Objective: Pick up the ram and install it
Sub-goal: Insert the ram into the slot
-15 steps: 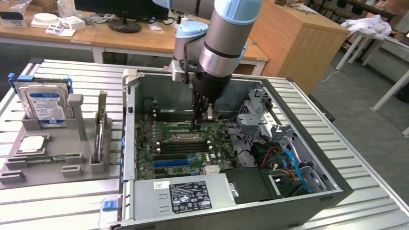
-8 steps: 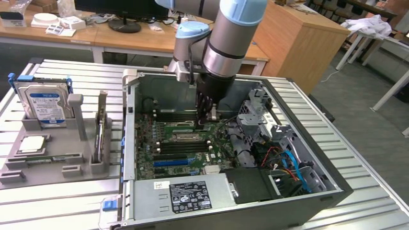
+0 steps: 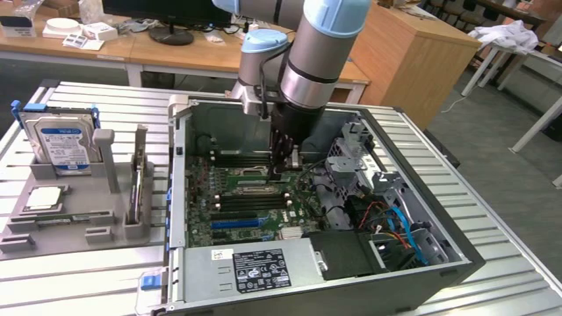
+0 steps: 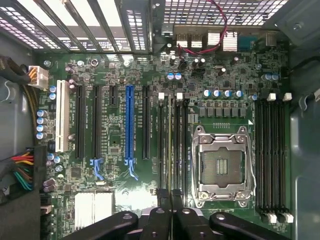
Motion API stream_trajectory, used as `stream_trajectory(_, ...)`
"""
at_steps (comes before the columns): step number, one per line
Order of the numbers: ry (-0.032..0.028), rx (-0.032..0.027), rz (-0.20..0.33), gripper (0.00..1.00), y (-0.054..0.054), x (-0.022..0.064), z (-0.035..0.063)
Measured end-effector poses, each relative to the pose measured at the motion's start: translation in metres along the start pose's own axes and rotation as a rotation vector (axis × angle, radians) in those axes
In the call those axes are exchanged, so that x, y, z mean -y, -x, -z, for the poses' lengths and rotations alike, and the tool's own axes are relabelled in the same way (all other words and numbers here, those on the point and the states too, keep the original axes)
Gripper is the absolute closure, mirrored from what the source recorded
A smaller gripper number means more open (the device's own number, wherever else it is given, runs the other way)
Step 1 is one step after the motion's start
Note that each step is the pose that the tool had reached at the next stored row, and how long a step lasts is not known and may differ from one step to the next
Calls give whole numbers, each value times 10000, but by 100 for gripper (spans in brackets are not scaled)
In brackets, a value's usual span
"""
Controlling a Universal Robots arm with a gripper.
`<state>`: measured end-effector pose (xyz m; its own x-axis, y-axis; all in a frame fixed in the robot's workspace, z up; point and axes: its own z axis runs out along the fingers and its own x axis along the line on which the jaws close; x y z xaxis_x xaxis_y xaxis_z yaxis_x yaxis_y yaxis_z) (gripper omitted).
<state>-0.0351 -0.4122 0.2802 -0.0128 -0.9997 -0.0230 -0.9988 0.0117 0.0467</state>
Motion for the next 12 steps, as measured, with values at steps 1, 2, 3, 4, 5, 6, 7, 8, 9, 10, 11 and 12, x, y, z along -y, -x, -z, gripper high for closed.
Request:
stream_trajectory(1,-1,3,0,88,0,0,-8)
stream_trajectory(2,0,1,1,88,0,1,-19)
stream_trajectory(3,-1,2,0,88,-1,2,-34)
stream_trajectory(4,-1,2,1,88,-1,3,-51)
stream_trajectory(5,-1,1,0,88,-2,3,-68)
stream_trajectory(6,0,1,0,88,-2,4,-85)
stream_trajectory(7,-1,2,0,88,-3,5,-102)
stream_trajectory(8,0,1,1,88,-3,6,-119)
stream_trajectory(9,-1,1,1,88,-3,7,-135)
stream_trajectory(10,0,1,1,88,-4,7,-150)
stream_trajectory(11,-1,2,1,88,-4,8,-163)
stream_trajectory(12,-1,1,1,88,-4,8,-171)
